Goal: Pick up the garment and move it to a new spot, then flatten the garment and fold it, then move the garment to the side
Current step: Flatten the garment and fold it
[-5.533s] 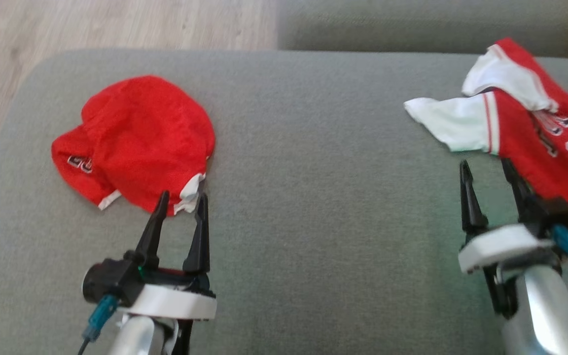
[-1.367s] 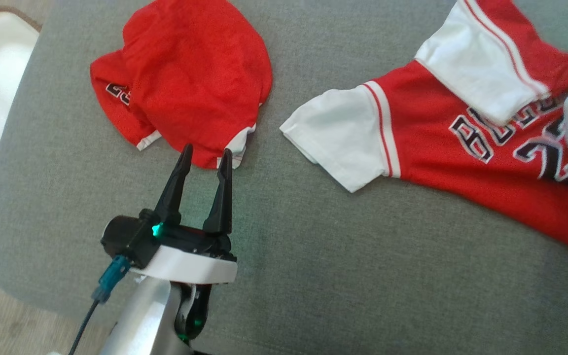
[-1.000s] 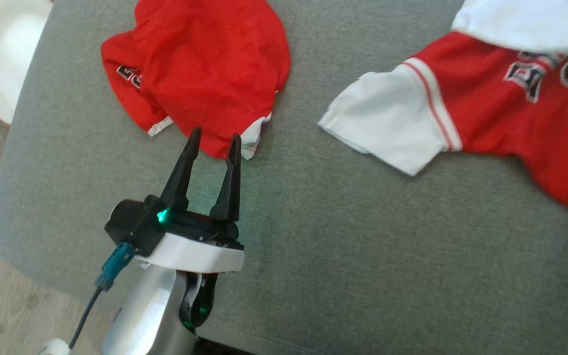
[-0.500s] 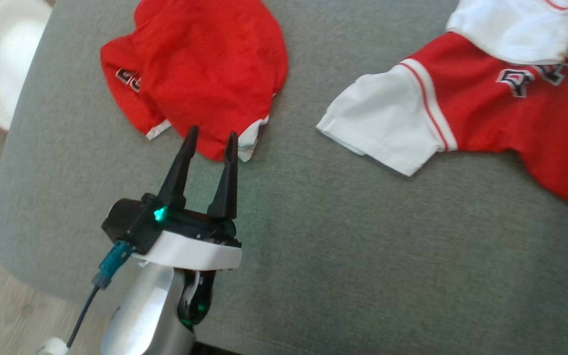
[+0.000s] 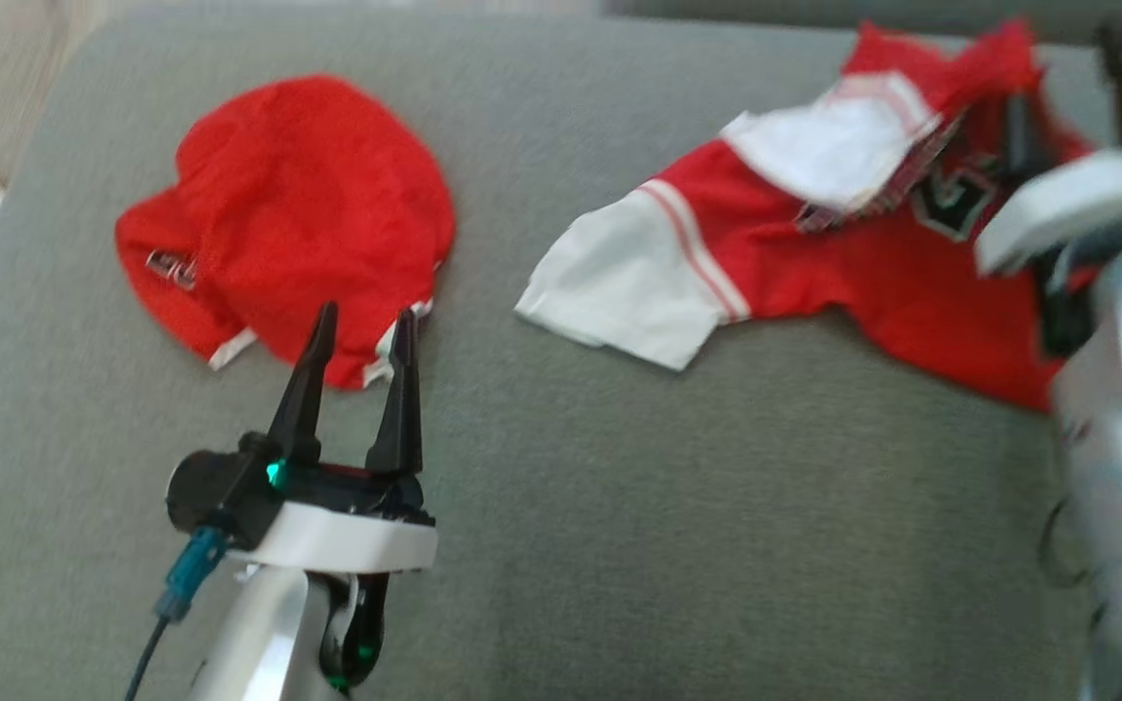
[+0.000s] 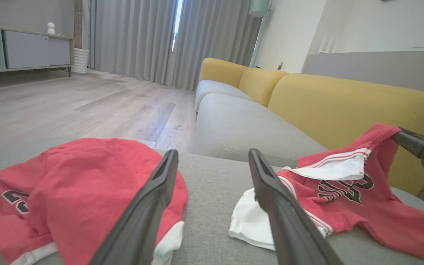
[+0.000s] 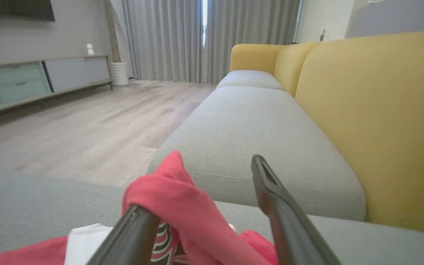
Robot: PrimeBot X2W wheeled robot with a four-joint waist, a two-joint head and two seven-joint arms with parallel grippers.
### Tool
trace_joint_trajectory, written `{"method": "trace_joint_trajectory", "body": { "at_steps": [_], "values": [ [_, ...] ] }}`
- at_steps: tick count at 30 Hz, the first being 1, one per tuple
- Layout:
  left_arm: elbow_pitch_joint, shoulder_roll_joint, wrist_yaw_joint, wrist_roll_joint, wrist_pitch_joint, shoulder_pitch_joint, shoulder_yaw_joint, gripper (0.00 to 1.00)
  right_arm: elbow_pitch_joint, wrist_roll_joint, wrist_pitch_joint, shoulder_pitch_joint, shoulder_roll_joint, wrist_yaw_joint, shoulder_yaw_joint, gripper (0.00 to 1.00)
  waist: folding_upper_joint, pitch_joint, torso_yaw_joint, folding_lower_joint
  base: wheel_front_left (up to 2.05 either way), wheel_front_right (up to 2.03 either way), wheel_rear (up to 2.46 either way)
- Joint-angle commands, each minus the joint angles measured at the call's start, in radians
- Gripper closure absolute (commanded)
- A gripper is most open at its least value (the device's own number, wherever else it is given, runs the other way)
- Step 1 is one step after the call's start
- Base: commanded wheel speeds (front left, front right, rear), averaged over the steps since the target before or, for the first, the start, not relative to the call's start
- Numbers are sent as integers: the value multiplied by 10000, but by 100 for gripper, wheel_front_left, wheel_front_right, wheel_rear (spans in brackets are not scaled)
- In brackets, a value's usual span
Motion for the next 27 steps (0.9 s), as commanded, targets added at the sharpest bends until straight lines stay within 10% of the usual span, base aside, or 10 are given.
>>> {"method": "trace_joint_trajectory", "body": {
  "at_steps": [1,15,27],
  "values": [
    [-363,77,37,106,-94,20,420,0,-1051,592,-129,724,299,-7,288,0,-1,-810,-693,2,0,0,0],
    [-210,77,75,330,-94,616,672,0,-5088,2731,-121,5750,1310,-7,617,0,-1,-1717,-1586,2,0,0,0],
    [-61,77,-7,348,-94,538,605,0,-5753,2511,270,6038,1349,-7,879,0,-1,-1632,-1549,2,0,0,0]
  ]
}}
